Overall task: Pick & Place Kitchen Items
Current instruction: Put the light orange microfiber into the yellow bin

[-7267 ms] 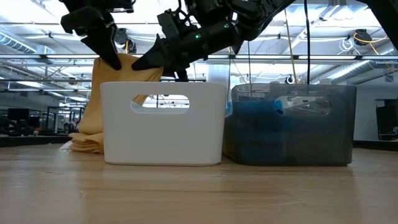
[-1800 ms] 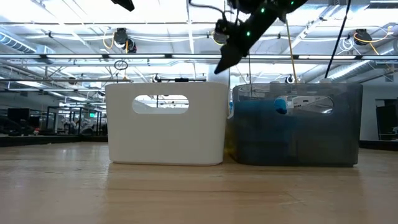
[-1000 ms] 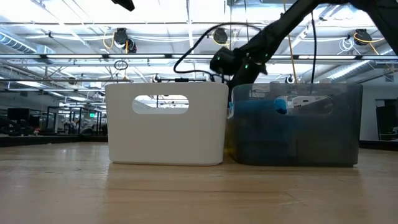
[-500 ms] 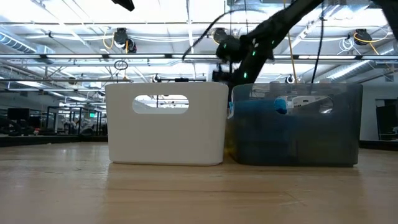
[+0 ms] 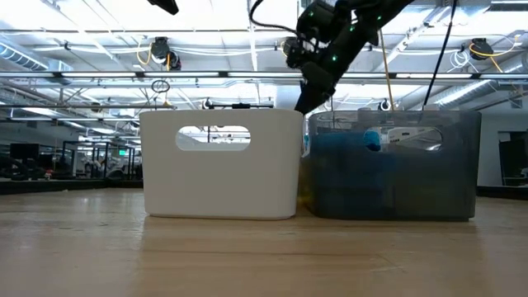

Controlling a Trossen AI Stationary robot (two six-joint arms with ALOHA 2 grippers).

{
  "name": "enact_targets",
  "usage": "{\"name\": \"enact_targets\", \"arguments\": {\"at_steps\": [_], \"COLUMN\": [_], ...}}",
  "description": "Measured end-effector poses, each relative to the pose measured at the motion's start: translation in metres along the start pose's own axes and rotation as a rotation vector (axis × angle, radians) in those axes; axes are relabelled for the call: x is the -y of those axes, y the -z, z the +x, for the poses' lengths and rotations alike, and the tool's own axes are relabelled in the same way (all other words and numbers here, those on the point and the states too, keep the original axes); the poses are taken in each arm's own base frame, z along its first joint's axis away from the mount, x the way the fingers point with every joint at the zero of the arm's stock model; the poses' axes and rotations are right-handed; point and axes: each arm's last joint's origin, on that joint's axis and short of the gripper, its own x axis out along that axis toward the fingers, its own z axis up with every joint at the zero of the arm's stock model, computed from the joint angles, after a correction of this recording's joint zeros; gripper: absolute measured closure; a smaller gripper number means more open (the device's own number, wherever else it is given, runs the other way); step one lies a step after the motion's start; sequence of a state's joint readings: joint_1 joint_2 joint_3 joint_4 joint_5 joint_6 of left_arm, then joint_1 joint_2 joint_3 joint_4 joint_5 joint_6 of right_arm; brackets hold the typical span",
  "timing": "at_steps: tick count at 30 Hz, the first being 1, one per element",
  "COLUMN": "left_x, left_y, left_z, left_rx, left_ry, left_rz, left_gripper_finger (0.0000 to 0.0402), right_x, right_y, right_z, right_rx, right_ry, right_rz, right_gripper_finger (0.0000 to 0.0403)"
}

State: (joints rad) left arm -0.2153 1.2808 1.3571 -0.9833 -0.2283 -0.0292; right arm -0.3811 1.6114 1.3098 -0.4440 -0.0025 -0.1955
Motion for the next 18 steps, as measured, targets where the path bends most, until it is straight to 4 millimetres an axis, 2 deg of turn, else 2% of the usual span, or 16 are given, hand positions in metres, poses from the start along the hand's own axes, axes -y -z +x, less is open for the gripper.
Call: {"name": "enact_targets", "arguments": {"at_steps": [11, 15, 18], "left_x": [0.0, 0.0, 0.0], "left_y": [0.0, 0.0, 0.0], "left_z": [0.0, 0.0, 0.0], "left_rx": [0.0, 0.0, 0.0], "left_ry": [0.001, 0.0, -0.001], "left_rz": [-0.004, 0.003, 0.005], "left_gripper_finger": [0.0323, 0.0323, 0.0323], "right_x": [-0.006, -0.005, -0.006], "right_y": [0.042, 0.048, 0.049], "right_z": [0.069, 0.084, 0.087], "right_rx": [-0.339, -0.379, -0.381], "right_ry": [-0.058, -0.062, -0.062], "right_rz": [0.045, 0.055, 0.047], "right_gripper_finger": [0.0403, 0.0403, 0.0403]}}
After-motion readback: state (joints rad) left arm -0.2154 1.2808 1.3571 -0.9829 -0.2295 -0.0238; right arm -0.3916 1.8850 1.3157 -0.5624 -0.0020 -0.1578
